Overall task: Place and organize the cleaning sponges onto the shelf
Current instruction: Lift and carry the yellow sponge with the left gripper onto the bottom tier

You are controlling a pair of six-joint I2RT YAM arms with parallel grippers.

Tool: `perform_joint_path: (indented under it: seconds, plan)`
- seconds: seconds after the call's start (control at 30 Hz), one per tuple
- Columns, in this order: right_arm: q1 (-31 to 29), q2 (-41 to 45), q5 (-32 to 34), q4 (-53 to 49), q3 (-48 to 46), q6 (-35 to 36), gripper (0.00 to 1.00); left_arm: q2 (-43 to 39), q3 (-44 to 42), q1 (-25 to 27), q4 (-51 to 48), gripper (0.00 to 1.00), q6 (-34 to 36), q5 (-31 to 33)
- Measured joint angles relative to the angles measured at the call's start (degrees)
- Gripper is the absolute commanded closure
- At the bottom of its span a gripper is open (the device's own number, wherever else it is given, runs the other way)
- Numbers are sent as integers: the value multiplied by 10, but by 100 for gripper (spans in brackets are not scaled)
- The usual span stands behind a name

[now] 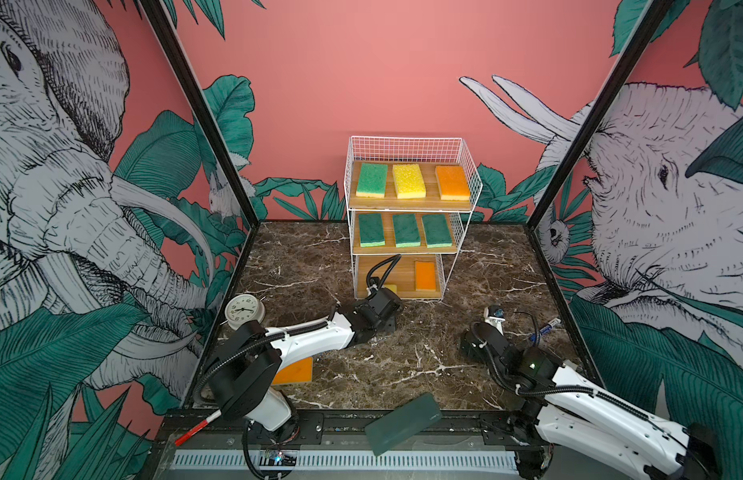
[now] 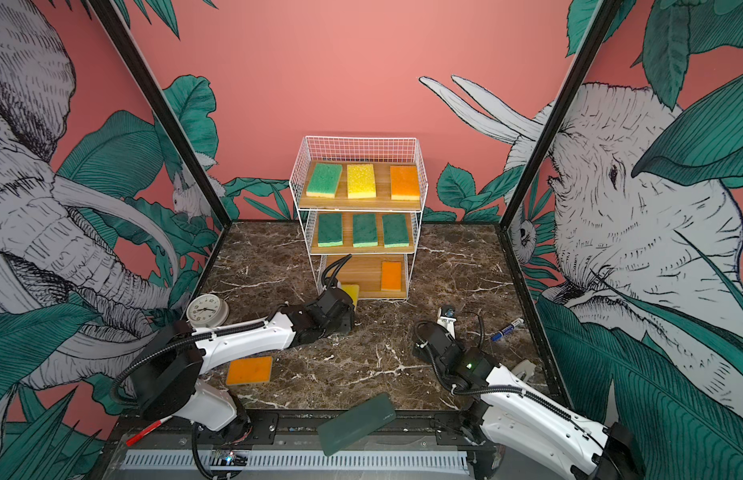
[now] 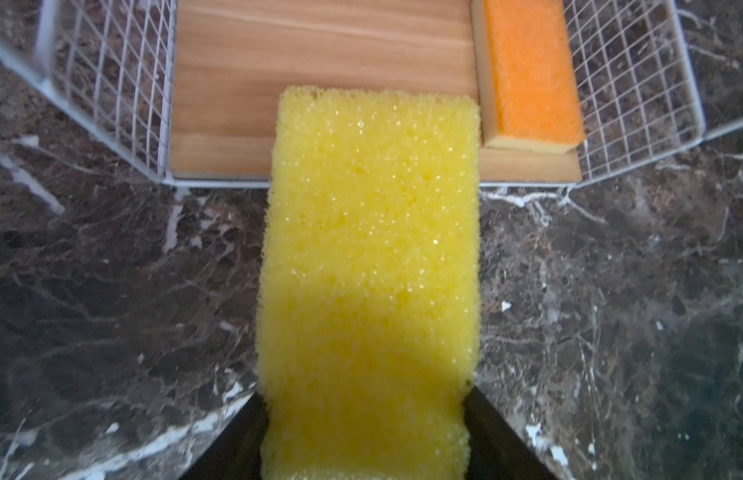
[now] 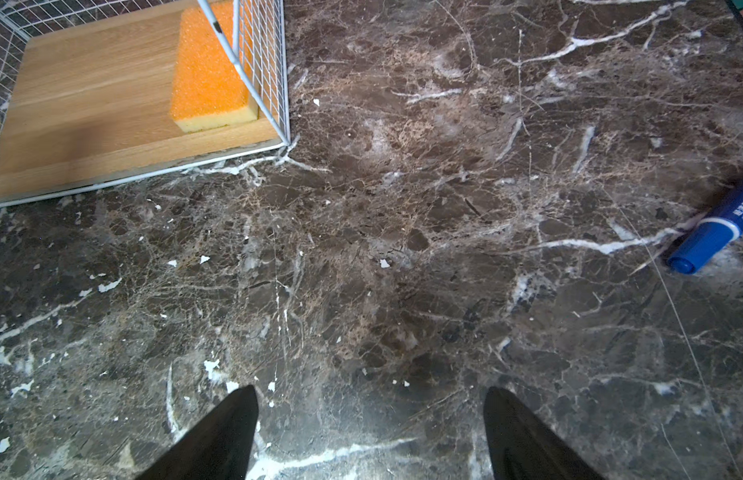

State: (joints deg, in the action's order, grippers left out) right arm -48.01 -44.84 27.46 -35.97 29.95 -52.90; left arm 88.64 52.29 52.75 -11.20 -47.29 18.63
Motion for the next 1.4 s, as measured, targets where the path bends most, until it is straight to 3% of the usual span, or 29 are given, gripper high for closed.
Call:
perform_joint_path:
  seconds: [0.43,1.13,1.4]
  plan:
    - [0,1,-13,22,-11,15,12,87,6,12,109,34,-7,89]
    - [0,39,-26,32,-21,22,14,214,116,12,144,25,32,153]
    - [0,54,-26,23,-24,26,15,227,132,8,141,21,38,161]
